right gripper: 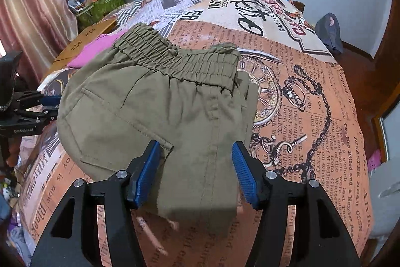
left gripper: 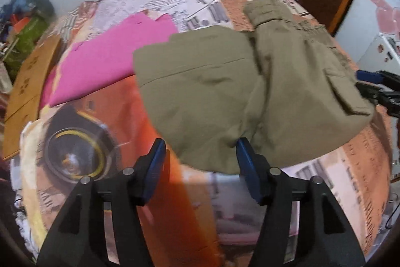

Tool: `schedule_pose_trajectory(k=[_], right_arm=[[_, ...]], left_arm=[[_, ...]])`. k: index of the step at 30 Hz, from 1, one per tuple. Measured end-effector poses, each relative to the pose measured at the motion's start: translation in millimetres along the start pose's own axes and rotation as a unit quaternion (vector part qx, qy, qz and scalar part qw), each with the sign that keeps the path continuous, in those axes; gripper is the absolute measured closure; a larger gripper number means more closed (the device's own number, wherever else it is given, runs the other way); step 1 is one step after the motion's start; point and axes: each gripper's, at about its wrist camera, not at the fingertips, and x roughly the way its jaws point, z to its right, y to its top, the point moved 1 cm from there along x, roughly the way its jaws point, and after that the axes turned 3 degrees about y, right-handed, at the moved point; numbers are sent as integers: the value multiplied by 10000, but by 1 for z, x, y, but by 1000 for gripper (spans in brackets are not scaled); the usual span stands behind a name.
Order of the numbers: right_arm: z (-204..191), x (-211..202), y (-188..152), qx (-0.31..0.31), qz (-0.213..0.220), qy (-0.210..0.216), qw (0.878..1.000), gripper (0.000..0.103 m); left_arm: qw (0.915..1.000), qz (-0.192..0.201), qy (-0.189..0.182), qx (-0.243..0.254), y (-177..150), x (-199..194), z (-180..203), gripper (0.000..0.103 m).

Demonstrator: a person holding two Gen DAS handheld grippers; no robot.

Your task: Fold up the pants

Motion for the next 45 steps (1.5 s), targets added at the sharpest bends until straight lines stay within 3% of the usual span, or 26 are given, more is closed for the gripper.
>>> schedule_pose_trajectory(k=[5,9,13,21,25,29,32,33,36,38,42,45], right_arm=[[12,-14,-2,46,86,-285,9995,46],[22,-22,7,87,345,-518,9980,33],[27,-14,21,198,391,-430,9981,32],[38,34,34,343,-109,205,9991,32],[53,44,36,640,-205,342,9972,21],[62,53,35,809,-380,571,9944,19],[64,59,37,790,-448,627,9939,18],[64,63,38,812,-485,658,9933,18],[67,70,39,907,-581,841,9906,21],[67,69,41,866,-627,986,9894,35],[60,66,44,732,-645,948,9907,44],[58,64,48,678,-583,861,9923,57]], left_arm=[[9995,156,246,-158,-1,-17,-24,42],[9976,514,286,-367,11,-31,-39,21],[9968,499,-21,-620,32,-13,-52,16],[9925,-178,-674,-1000,54,57,-57,16],[9873,-181,-1000,-1223,57,67,-61,15],[9825,-252,-1270,-1339,58,73,-65,17],[9791,-250,-1500,-1351,60,76,-65,32],[9772,-265,-1614,-1358,61,76,-63,41],[9806,-201,-1518,-1221,65,73,-57,51],[9832,-161,-1449,-1100,68,69,-51,58],[9874,-92,-1347,-825,73,61,-38,85],[9928,72,-1045,-582,77,54,-28,93]])
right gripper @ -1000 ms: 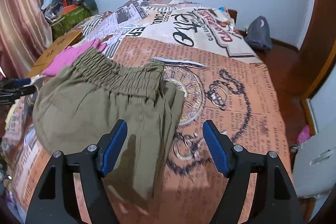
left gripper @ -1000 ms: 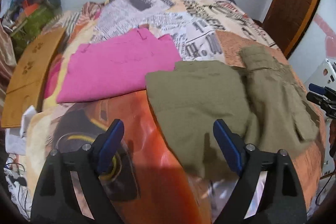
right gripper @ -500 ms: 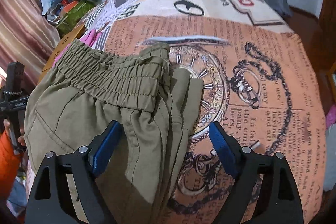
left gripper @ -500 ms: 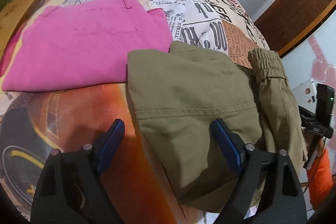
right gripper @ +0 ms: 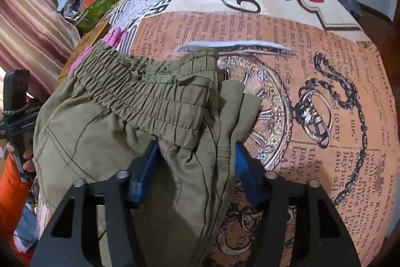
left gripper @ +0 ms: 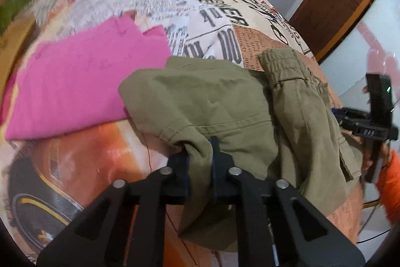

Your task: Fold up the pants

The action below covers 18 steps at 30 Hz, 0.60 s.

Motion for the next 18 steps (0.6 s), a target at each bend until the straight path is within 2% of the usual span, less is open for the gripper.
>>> schedule_pose_trajectory(k=[1,2,8,13,18], right_arm=[[-3,0,2,-64,23,-39,10000,66],[-9,-1,3,-187,41,-121,9997,70],[-28,-7,10,-657,220,-570,9960,84],[-32,-25,19,-574,421,-544,9960,88],[-54,-43,28,-756,572,-536,9941,89]], left_arm=[[9999,55,107,104,0,-2,4,94],[9996,101,194,183,1,-4,8,95],[9979,434,344,344,9,-26,16,97],[9966,660,275,406,15,-52,23,98],[9941,869,349,541,15,-75,32,98]])
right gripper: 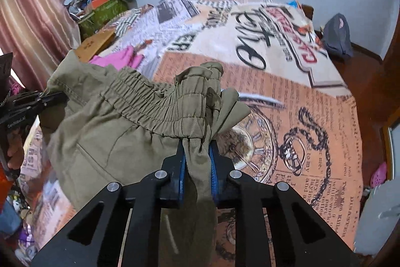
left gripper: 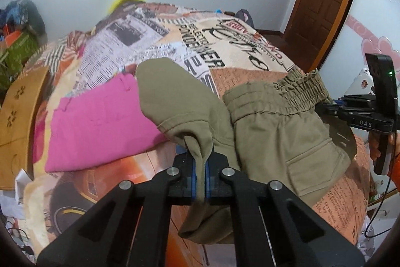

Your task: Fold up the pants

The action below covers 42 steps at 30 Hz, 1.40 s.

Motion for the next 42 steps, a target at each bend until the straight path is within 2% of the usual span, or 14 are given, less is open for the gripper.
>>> schedule_pose_trajectory(k=[10,16,22,27,32,39,42], right_arm=[[-47,-23,28,-322,357,43,9988,89],[-78,-22,58,-516,575,94,9970,89],[-112,3,97,-752,778,167,9940,89],[-130,37,124,-815,823,266,9929,89],[-147,82,143,-887,825,391,9919,89],[-159,155,151,-857,391,514,9942,89],[-162,181,147,-1126,103,307,9931,89]], left_arm=[[9989,404,102,-205,10,-48,-29,99],[9972,565,256,-421,27,-70,-75,99],[9940,691,593,-608,44,-75,-127,99],[9921,607,806,-744,52,-62,-171,98],[9904,387,1007,-862,51,-30,-216,98],[9868,-148,1011,-1255,30,35,-268,98],[9839,-453,1080,-1347,10,62,-283,98]])
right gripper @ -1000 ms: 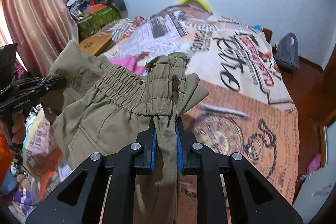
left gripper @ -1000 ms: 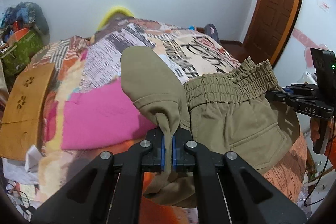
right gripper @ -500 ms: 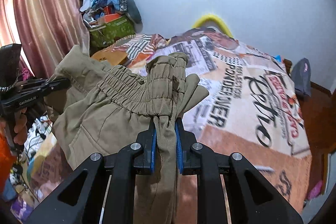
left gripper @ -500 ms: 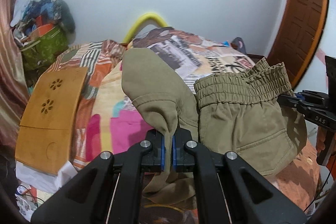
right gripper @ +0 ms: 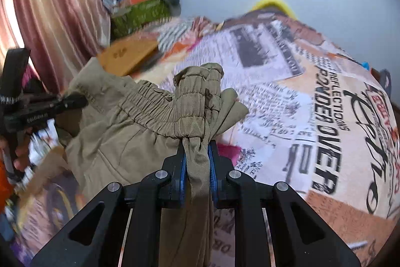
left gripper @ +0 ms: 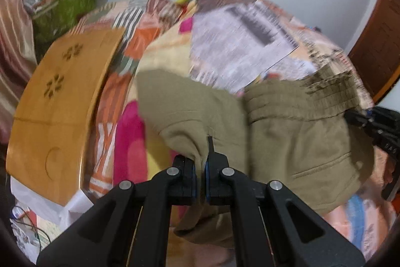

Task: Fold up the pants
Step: 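Open both tools and release the folded olive pants onto the bed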

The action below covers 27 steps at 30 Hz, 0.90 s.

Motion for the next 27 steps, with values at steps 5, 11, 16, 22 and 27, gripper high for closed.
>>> schedule_pose_trajectory(k=[5,11,16,22,27], right_arm=[[16,21,-15,107,-278,-49,9995,86],[24,24,-19,275,-481,-292,9980,62],[29,-9,-18,389,-341,-427,9977,58],[24,-86,-19,519,151,-463,9975,58],[-2,-168,-20,360,781,-488,9951,58]], left_arm=[[9996,-269,-3,30,-16,23,-13,89],[9993,-303,198,-11,-19,17,-12,75],[9988,-325,321,-179,-25,-7,-13,66],[9987,26,485,-137,-29,-75,3,66],[9967,698,415,72,-39,-168,35,66]])
